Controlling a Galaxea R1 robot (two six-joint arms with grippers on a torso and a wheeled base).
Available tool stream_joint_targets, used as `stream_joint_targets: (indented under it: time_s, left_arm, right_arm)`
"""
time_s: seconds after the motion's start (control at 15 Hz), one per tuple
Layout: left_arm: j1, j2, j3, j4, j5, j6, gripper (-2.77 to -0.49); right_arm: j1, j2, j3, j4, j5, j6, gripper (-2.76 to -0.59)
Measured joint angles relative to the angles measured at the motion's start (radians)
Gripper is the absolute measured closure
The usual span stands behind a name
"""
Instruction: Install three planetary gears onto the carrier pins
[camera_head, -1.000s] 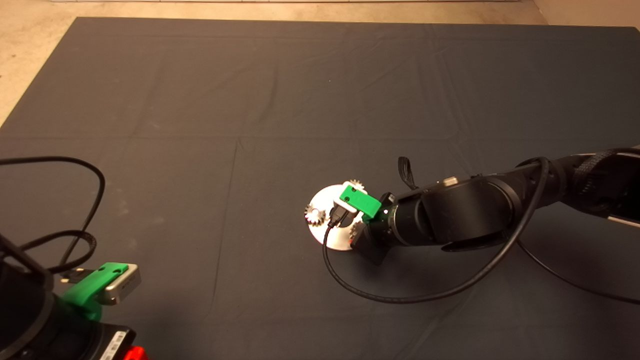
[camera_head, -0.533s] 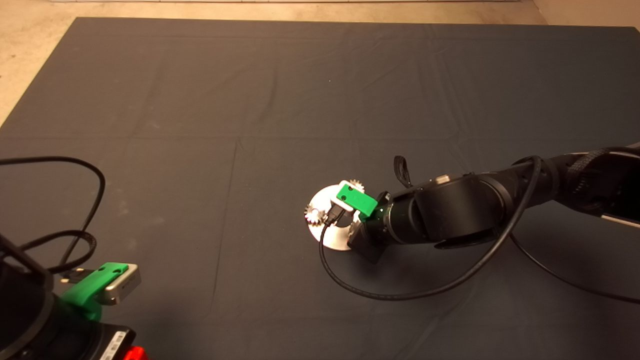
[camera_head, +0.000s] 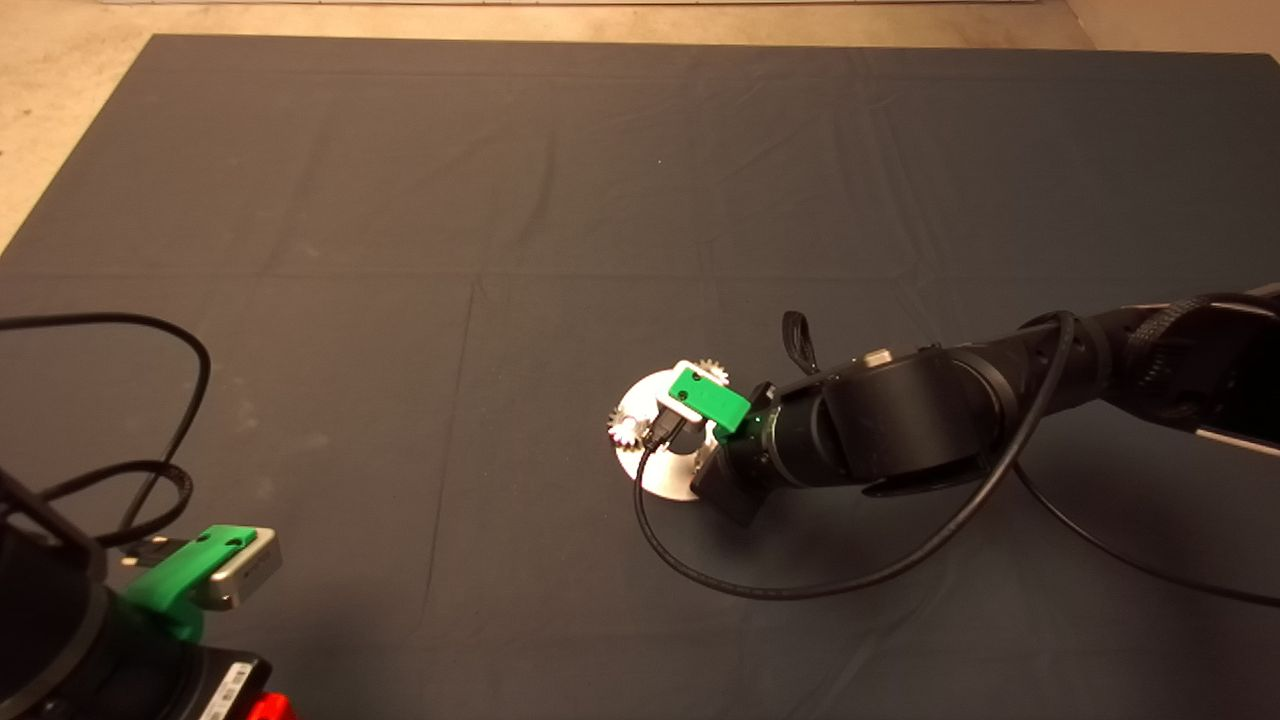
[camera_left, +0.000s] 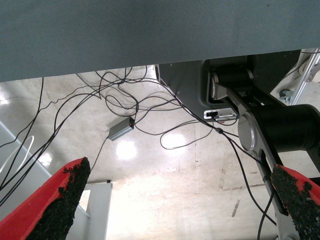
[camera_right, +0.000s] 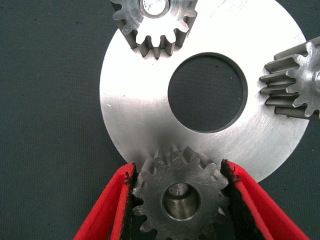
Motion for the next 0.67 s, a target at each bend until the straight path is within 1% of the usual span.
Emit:
stream_joint_targets:
  time_s: [0.27,0.53,0.67]
  left_arm:
    - [0.0,0.0,0.0,0.0,0.0,0.0,-2.62]
    - [0.0,0.0,0.0,0.0,0.0,0.0,-2.62]
    - [0.0,0.0,0.0,0.0,0.0,0.0,-2.62]
  right_arm:
    - [0.0,-0.003,0.0,0.0,0.005,0.0,-1.1]
    - [0.0,-0.018,0.008,0.0,0.021,0.0,-1.1]
    - [0.0,-0.023,0.01,0.0,0.024,0.0,-1.1]
